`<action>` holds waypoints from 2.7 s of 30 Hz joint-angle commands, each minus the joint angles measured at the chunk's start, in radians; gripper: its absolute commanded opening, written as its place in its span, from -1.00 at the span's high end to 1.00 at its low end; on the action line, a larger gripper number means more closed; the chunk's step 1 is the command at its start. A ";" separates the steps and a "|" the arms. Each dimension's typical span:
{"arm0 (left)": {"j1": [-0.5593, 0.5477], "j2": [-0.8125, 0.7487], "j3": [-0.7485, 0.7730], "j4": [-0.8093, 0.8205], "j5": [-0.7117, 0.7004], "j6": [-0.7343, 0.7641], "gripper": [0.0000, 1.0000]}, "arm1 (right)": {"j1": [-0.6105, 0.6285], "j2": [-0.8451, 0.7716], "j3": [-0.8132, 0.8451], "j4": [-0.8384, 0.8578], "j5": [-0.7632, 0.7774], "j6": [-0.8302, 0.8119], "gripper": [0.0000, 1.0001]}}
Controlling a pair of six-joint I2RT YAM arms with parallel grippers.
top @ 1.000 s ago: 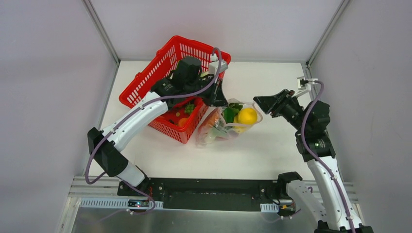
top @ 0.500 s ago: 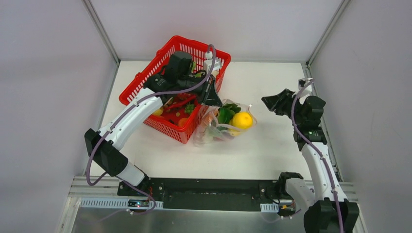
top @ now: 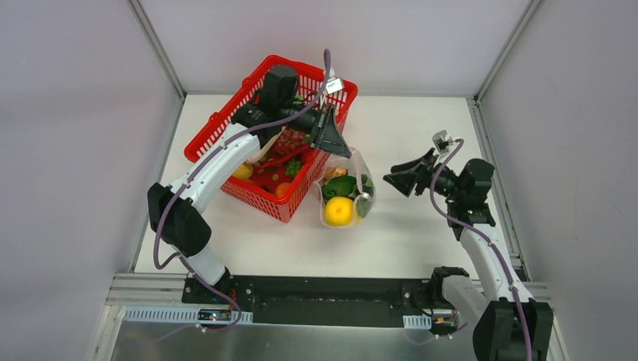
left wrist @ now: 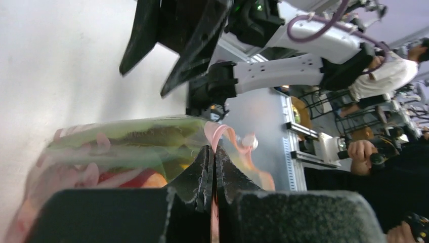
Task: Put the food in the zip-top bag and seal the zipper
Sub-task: Adjust the zipper food storage bag at the center of the board.
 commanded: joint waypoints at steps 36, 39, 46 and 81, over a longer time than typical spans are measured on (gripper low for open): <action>0.010 -0.075 -0.049 -0.082 -0.391 -0.073 1.00 | 0.732 -0.197 0.120 -0.338 0.666 -0.675 -0.16; 0.007 -0.088 -0.043 -0.082 -0.424 -0.086 1.00 | 0.802 -0.199 0.133 -0.337 0.730 -0.726 -0.17; -0.009 -0.094 -0.022 -0.060 -0.480 -0.144 1.00 | 0.946 -0.178 0.124 -0.303 0.878 -0.821 -0.27; -0.039 -0.159 -0.048 -0.117 -0.554 -0.095 0.90 | 1.057 -0.178 0.036 0.006 1.230 -0.754 1.00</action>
